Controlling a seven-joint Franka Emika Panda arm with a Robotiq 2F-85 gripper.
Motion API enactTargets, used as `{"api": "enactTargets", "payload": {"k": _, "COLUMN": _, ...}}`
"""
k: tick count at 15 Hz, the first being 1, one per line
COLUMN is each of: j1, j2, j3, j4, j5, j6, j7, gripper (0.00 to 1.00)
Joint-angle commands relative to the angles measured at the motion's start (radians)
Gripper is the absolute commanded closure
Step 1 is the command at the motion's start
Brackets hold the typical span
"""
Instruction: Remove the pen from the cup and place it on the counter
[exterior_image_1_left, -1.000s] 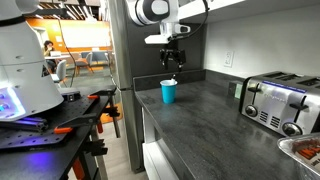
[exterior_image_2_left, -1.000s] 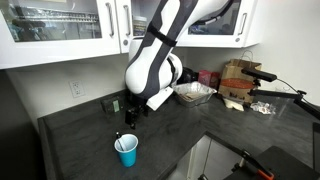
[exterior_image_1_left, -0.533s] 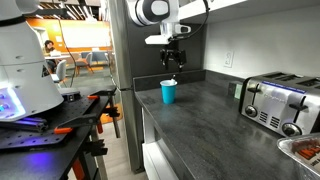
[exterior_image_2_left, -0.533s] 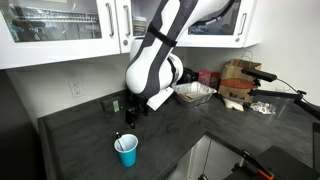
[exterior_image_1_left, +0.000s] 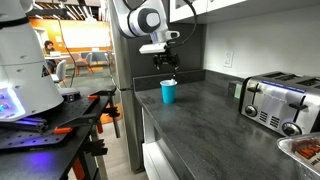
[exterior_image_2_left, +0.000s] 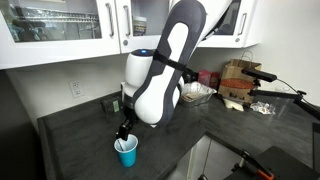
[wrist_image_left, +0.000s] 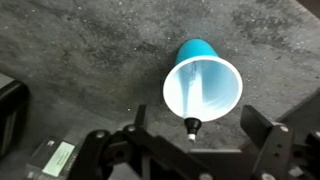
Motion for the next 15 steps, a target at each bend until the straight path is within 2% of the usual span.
{"api": "enactTargets", "payload": {"k": 1, "j1": 0.046, "j2": 0.035, "j3": -0.004, "j4": 0.010, "j5": 0.013, "j6": 0.002, "j7": 0.040, "gripper": 0.00}}
{"api": "enactTargets", "payload": {"k": 3, "j1": 0.027, "j2": 0.049, "j3": 0.040, "j4": 0.012, "j5": 0.048, "j6": -0.018, "j7": 0.048, "gripper": 0.00}}
{"api": "enactTargets", "payload": {"k": 4, "j1": 0.034, "j2": 0.051, "j3": 0.039, "j4": 0.014, "j5": 0.058, "j6": -0.025, "j7": 0.057, "gripper": 0.10}}
{"api": "enactTargets", "payload": {"k": 5, "j1": 0.028, "j2": 0.056, "j3": 0.046, "j4": 0.018, "j5": 0.073, "j6": -0.031, "j7": 0.058, "gripper": 0.26}}
{"api": "enactTargets", "payload": {"k": 9, "j1": -0.016, "j2": 0.087, "j3": 0.085, "j4": 0.044, "j5": 0.124, "j6": -0.025, "j7": 0.023, "gripper": 0.58}}
{"api": "enactTargets", "payload": {"k": 11, "j1": -0.048, "j2": 0.113, "j3": 0.117, "j4": 0.069, "j5": 0.135, "j6": -0.024, "j7": 0.003, "gripper": 0.60}}
{"api": "enactTargets", "payload": {"k": 13, "j1": -0.056, "j2": 0.142, "j3": 0.120, "j4": 0.101, "j5": 0.134, "j6": -0.034, "j7": 0.001, "gripper": 0.62}}
{"api": "enactTargets", "payload": {"k": 15, "j1": -0.071, "j2": 0.169, "j3": 0.125, "j4": 0.129, "j5": 0.135, "j6": -0.038, "j7": -0.002, "gripper": 0.57}}
